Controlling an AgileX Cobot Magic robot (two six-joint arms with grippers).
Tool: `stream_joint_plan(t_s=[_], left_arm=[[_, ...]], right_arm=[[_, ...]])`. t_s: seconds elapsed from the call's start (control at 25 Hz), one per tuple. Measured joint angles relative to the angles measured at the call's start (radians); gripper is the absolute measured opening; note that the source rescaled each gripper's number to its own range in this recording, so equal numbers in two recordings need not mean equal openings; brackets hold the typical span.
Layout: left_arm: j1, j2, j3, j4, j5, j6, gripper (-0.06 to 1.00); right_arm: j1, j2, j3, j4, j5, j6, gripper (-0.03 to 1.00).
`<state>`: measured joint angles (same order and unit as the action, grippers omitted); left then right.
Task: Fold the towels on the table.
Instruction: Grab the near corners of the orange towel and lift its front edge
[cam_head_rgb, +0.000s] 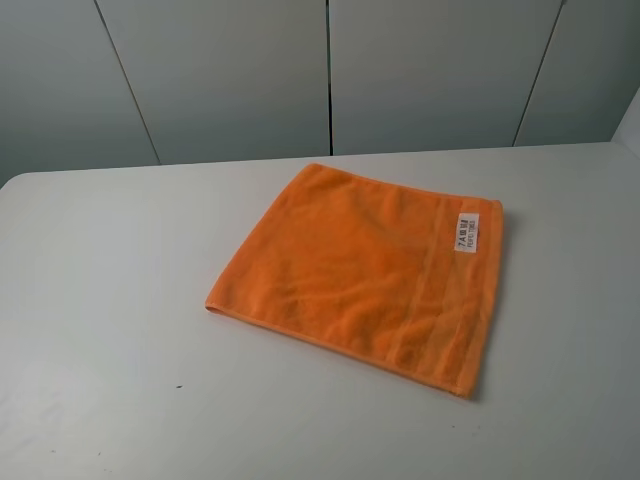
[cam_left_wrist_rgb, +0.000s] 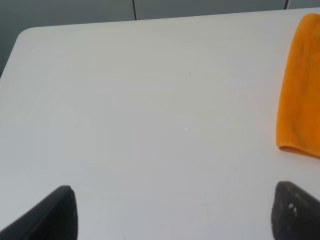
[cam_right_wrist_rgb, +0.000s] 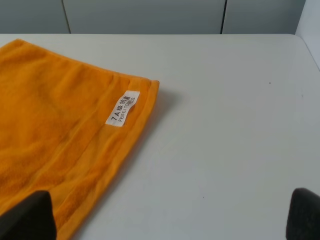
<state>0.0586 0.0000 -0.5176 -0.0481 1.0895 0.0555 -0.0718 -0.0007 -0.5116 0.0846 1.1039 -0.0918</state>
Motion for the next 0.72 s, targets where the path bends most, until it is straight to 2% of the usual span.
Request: stream_joint_plan(t_s=[0.36,0.56,0.72], left_arm=[[-0.002,0.000,0.000,0.000,0.000,0.000,0.99],[-0.094,0.000,0.000,0.001,0.000,0.000,0.99],[-0.112,0.000,0.000,0.001,0.000,0.000,0.99]], right_arm=[[0.000,0.000,0.000,0.000,0.000,0.000,1.00],[0.000,0.000,0.000,0.000,0.000,0.000,1.00],[0.000,0.000,0.000,0.000,0.000,0.000,1.00]])
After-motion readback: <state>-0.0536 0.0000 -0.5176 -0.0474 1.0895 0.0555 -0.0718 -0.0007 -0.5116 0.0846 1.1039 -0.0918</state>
